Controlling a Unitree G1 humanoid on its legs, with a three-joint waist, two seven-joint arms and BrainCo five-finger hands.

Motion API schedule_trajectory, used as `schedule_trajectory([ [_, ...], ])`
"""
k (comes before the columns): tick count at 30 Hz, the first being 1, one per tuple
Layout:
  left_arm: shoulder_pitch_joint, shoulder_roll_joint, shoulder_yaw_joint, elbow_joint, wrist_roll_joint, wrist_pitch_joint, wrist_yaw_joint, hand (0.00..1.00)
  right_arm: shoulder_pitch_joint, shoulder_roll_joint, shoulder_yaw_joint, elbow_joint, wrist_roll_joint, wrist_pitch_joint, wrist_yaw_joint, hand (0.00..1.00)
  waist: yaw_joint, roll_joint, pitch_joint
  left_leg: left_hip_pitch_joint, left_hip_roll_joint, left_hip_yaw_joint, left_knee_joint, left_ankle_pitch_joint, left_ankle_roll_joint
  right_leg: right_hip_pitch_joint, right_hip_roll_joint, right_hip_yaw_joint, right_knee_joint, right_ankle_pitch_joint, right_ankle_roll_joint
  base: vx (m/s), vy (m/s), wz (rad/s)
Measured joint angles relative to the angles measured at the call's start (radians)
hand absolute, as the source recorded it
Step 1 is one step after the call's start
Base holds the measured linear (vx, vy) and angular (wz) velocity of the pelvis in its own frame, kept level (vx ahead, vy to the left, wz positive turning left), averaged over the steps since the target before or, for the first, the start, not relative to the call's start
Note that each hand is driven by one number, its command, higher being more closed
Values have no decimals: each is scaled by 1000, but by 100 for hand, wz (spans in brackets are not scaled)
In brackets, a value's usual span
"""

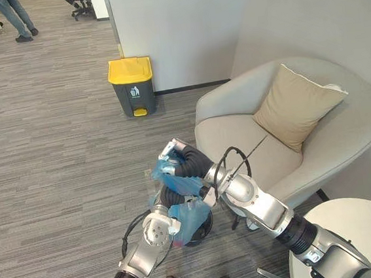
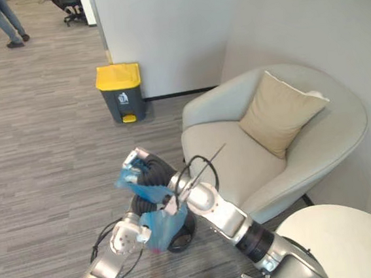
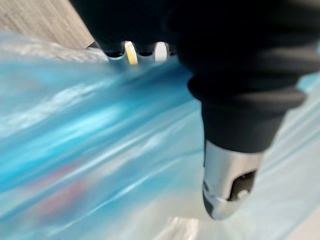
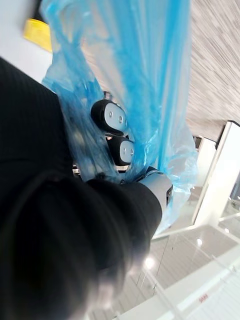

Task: Gather rubbish on tea table into small bin, then transfer packed bag to large trash can.

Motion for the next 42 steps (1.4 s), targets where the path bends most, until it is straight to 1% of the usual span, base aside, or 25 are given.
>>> schedule_trajectory([
  [2, 0, -3, 1, 19, 6, 0, 15, 0, -13, 15, 8, 1, 14, 6, 3, 100, 0, 0, 0, 0, 0, 0, 0, 0, 0, 0, 0, 0, 0, 0, 0, 0, 0, 0],
  [6, -7, -15, 5, 66, 5, 2, 20, 0, -21, 17, 31, 1, 60, 15, 7, 100, 0, -1, -1, 0, 0, 0, 0, 0, 0, 0, 0, 1, 0, 0, 0, 0, 0, 0],
  [7, -10, -19, 6, 82, 4, 2, 20, 100, -21, 20, 35, 1, 81, 16, 8, 100, 0, -1, -1, 0, 0, 0, 0, 0, 0, -1, 0, 1, 0, 0, 0, 0, 0, 0],
  [14, -56, -31, 10, 145, 3, 18, 40, 100, -21, 61, 66, 2, 159, 22, 23, 100, -3, -2, -4, 0, 1, 5, 0, 0, -1, -4, 2, 6, 0, 1, -1, 0, 0, -1],
  [19, -59, -31, 36, 149, -9, 18, 51, 100, -15, 77, 68, 3, 161, 21, 45, 100, -14, -3, -4, 0, 1, 24, 0, 0, 0, -14, 2, 26, 0, 8, 1, 1, 6, -12],
  [20, -59, -31, 42, 149, -16, 19, 51, 100, 2, 84, 67, 3, 163, 20, 49, 100, -23, -3, -4, 0, 1, 25, 0, 0, 0, -14, 1, 27, 0, 9, 1, 0, 0, 0],
  [24, -58, -31, 49, 148, -46, 21, 51, 100, 87, 95, 67, 4, 159, 3, 71, 100, -30, -3, -5, 0, 1, 25, 0, 0, -1, -14, 0, 28, 1, 9, 2, 0, 0, 0],
  [27, -53, -31, 66, 132, -64, 21, 52, 100, 154, 91, 59, 37, 132, -4, 81, 100, -31, -3, -5, 1, 1, 25, 0, 0, -1, -15, 0, 29, 2, 9, 2, 0, 0, 0],
  [30, -33, -32, 89, 91, -87, 21, 52, 100, 200, 71, 48, 89, 39, -4, 81, 100, -34, -3, -5, 1, 0, 24, -1, -2, -3, -14, 0, 28, 2, 10, 2, 0, 0, 0],
  [31, -27, -32, 91, 82, -90, 21, 51, 100, 216, 61, 40, 90, 8, -4, 80, 0, -34, -3, -5, 1, 0, 23, -1, -2, -3, -13, -1, 28, 2, 10, 2, 0, 0, 0],
  [36, 5, -36, 110, 60, -134, 21, 50, 100, 276, 49, -27, 106, -123, -5, 62, 0, -35, -2, -5, 2, 0, 22, -1, -1, -1, -11, -1, 26, 1, 9, 2, 0, 0, 0],
  [38, 10, -36, 110, 60, -146, 21, 48, 100, 286, 48, -33, 109, -141, -5, 53, 0, -35, -2, -5, 2, 0, 22, -1, -1, -1, -11, -1, 26, 1, 9, 2, 0, 0, 0],
  [40, 13, -36, 113, 60, -157, 21, 46, 100, 289, 47, -36, 127, -202, -5, 37, 0, -36, -2, -5, 4, -1, 21, -1, -1, -1, -4, -2, 25, 1, 9, 2, 16, 5, 1],
  [42, 24, -37, 132, 53, -164, 21, 43, 100, 291, 43, -57, 126, -289, -8, 11, 0, -36, -2, -5, 6, -1, 20, -1, 0, -1, -2, -2, 25, 1, 9, 2, 0, 0, 0],
])
